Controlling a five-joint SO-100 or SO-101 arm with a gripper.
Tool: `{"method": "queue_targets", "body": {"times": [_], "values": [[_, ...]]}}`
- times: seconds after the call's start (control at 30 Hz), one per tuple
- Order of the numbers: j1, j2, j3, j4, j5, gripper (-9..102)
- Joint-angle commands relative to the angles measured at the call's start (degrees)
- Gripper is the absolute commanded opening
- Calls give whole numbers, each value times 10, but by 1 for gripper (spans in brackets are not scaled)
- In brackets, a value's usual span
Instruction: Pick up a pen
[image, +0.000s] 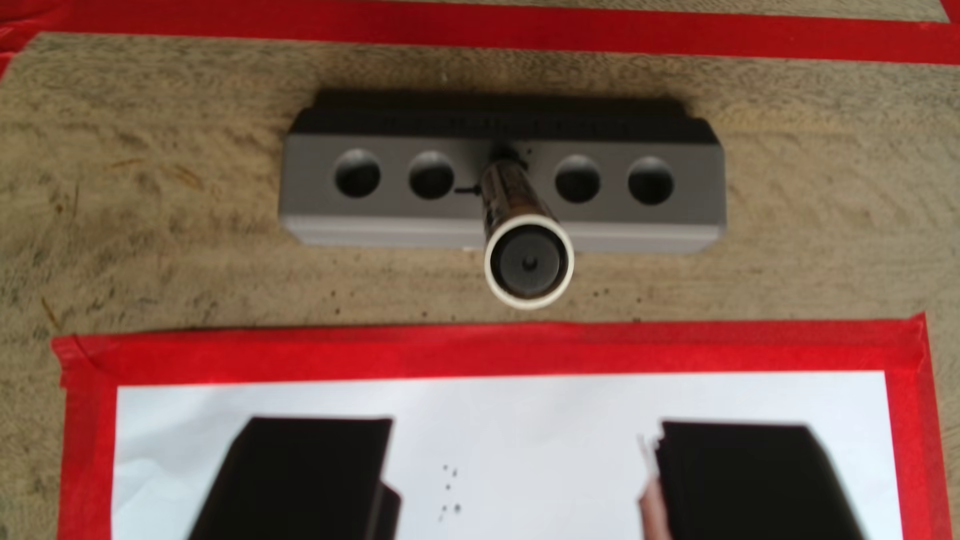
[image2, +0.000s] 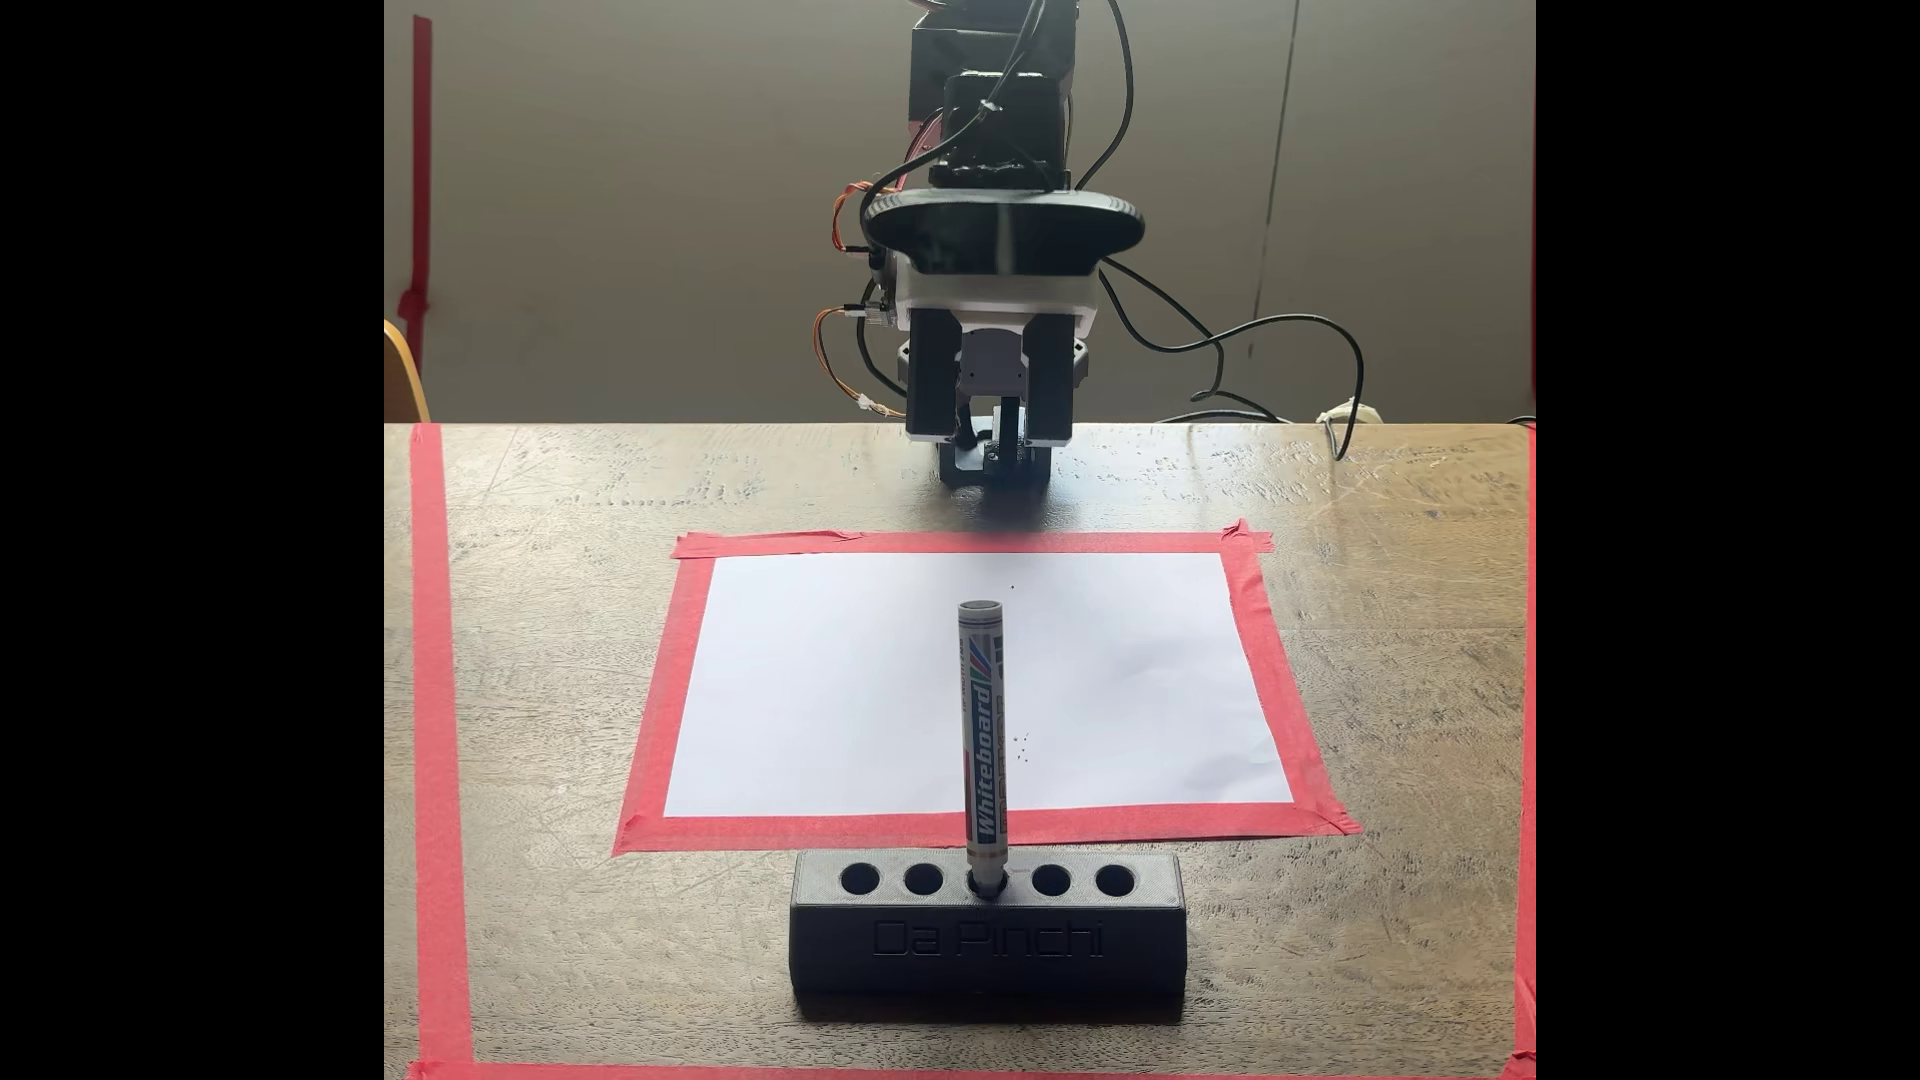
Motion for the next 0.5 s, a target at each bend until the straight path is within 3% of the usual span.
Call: {"method": "queue_targets", "body": {"times": [0.0, 0.47], "values": [[-3, -34, -90, -15, -4, 100], [-4, -165, -185, -4, -4, 100]]}}
